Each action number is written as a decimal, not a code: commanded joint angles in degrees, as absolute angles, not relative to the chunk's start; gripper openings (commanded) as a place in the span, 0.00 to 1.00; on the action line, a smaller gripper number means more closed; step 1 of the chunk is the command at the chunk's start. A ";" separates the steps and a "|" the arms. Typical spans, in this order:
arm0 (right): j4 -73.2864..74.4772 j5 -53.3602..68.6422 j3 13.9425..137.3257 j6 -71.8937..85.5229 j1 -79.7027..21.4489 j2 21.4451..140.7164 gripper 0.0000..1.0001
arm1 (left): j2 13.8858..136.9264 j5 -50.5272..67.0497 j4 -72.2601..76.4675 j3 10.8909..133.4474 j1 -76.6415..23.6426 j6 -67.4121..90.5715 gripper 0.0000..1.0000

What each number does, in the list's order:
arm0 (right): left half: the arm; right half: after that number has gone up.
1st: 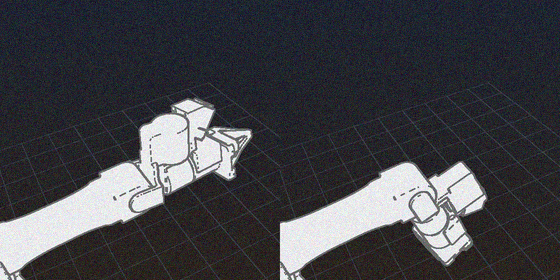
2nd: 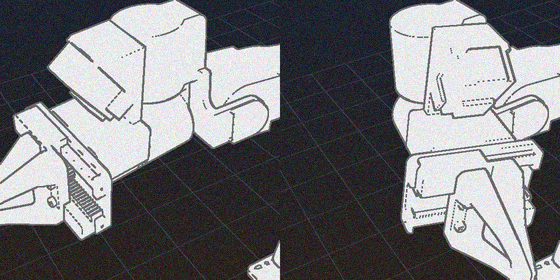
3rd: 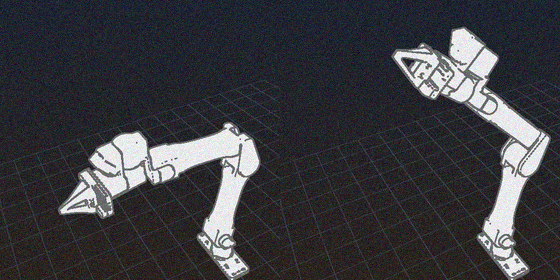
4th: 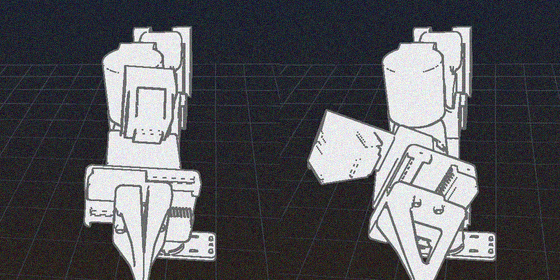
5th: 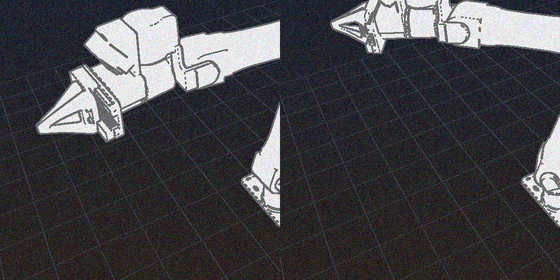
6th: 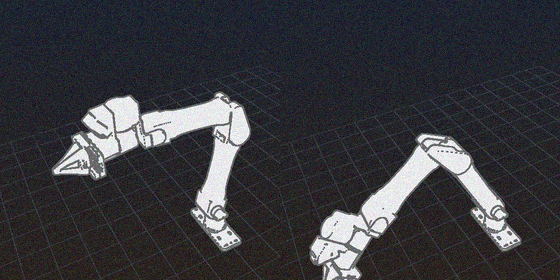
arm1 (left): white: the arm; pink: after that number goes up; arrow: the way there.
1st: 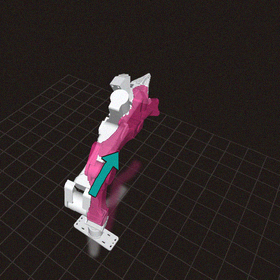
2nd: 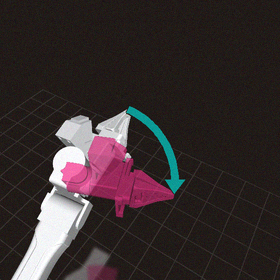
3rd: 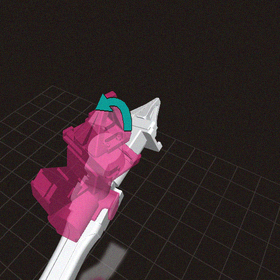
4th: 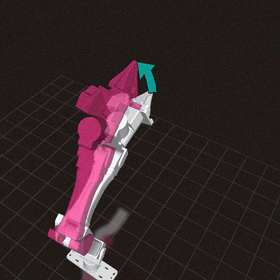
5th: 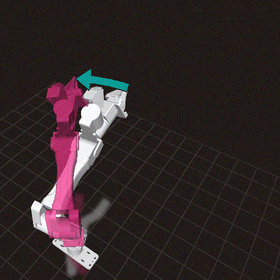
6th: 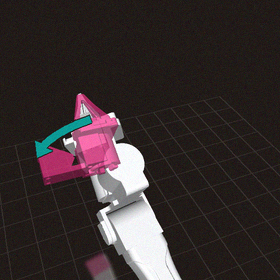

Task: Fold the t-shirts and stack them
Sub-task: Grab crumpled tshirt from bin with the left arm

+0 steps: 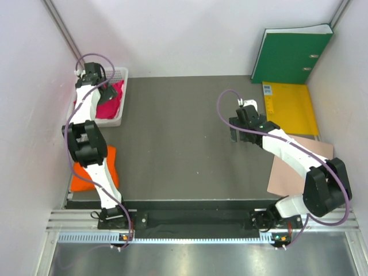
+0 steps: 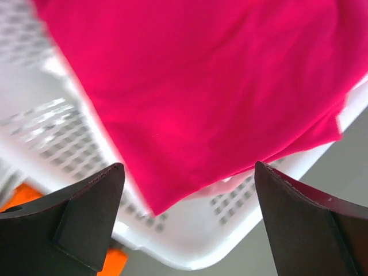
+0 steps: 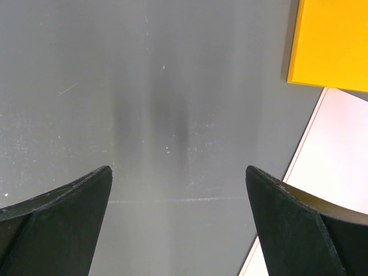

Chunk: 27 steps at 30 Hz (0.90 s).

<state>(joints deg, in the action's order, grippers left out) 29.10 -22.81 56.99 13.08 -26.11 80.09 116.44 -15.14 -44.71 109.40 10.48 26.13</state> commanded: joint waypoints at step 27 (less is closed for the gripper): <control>29.79 -22.76 59.50 13.62 -26.89 82.79 1.00 | 120.17 -10.72 -41.67 120.42 10.20 25.31 0.00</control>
